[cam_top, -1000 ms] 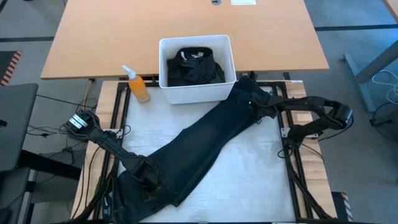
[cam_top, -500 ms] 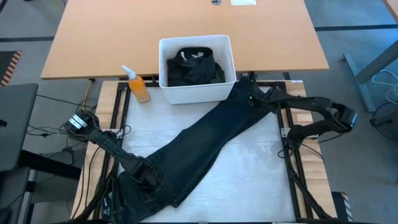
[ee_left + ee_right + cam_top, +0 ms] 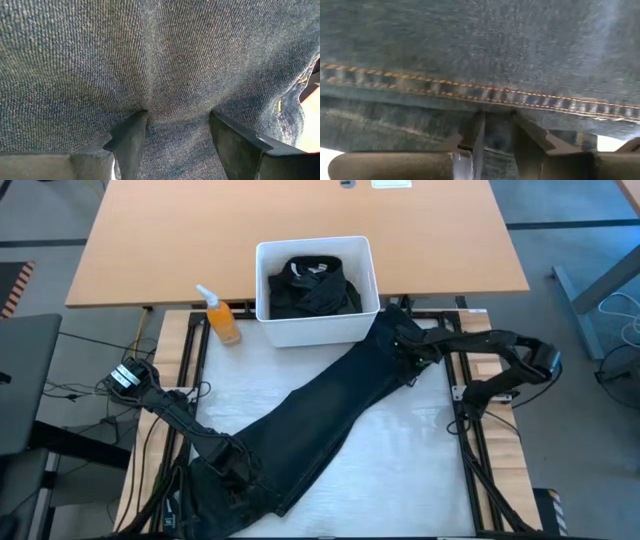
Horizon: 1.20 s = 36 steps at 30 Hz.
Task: Fold laundry
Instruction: Fold the dark blue jeans from the white laundry organizer
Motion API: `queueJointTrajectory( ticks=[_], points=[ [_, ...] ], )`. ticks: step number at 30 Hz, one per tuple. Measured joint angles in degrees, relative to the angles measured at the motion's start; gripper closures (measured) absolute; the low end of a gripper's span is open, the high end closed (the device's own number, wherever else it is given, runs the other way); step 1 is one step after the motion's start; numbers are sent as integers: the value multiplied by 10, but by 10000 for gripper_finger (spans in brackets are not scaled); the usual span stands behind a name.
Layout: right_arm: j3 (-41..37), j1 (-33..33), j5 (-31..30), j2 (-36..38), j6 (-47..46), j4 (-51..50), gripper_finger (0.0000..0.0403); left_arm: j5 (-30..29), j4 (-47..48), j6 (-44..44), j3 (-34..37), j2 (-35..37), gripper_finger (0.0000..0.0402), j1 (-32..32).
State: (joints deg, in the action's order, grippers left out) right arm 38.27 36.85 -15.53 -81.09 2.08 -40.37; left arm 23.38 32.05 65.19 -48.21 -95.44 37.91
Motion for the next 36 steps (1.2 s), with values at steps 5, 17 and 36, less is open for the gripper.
queueJointTrajectory(
  ticks=[5,17,36],
  points=[
    [4,58,-1,-49,25,7,285,1,0,1,0,0,185,2],
    [-2,111,-168,-37,63,79,285,-14,-2,42,-1,1,185,24],
    [62,-36,-203,109,-20,26,339,33,-18,82,2,-2,185,64]
  ],
)
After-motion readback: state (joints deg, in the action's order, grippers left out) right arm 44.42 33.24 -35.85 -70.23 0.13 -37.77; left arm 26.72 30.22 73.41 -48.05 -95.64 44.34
